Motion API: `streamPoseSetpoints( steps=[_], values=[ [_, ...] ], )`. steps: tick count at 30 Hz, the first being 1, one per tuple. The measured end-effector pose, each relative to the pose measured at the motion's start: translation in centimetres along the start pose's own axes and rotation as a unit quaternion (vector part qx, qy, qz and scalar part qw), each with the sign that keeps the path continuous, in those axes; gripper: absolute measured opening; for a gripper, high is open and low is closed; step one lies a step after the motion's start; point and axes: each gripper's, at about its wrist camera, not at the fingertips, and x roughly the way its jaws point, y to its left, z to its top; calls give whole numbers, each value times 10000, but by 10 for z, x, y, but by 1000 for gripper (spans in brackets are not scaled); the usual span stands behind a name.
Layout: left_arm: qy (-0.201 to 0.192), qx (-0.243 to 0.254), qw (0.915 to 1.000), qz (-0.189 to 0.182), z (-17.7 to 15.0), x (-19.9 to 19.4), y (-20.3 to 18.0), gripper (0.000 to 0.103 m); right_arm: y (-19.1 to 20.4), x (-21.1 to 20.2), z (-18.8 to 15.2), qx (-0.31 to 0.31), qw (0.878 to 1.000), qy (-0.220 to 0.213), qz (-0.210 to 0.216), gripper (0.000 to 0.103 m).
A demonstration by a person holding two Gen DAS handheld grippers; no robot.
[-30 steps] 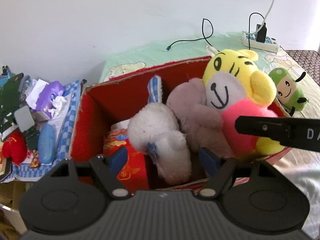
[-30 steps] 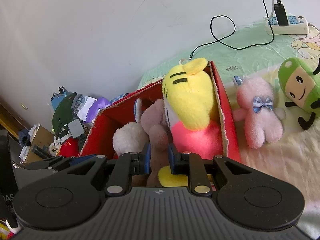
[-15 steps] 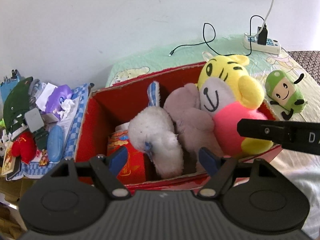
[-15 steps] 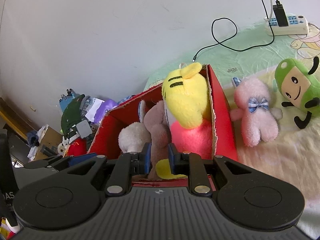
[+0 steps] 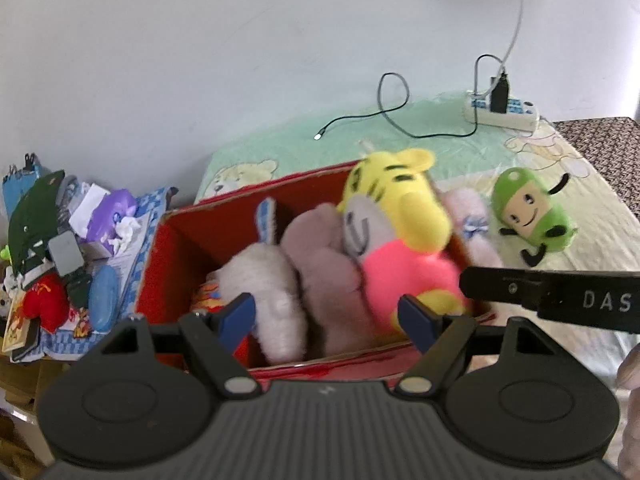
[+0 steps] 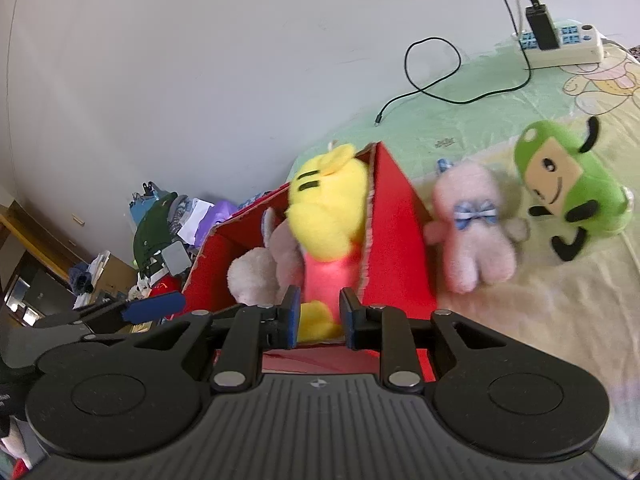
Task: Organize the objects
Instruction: 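Withdraw the right tool and move it to the green plush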
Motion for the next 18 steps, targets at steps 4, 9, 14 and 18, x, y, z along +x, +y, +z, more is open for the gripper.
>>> streamPoseSetpoints(
  steps=[4,9,14,18],
  values=[
    [-58,43,9999,-97,7,-5,-24,80,-19,-13,4,23,10000,29,-42,25],
    [-103,135,9993,-330,18,-7,-60,80,-54,-31,13,143,9997,43,-179,25],
    [-71,247,9976,-650,25,2,-100,80,-91,-49,24,267,9989,20,-385,25],
    [190,171,9954,-918,29,23,-125,78,-117,-58,39,219,9983,58,-542,25]
  ],
)
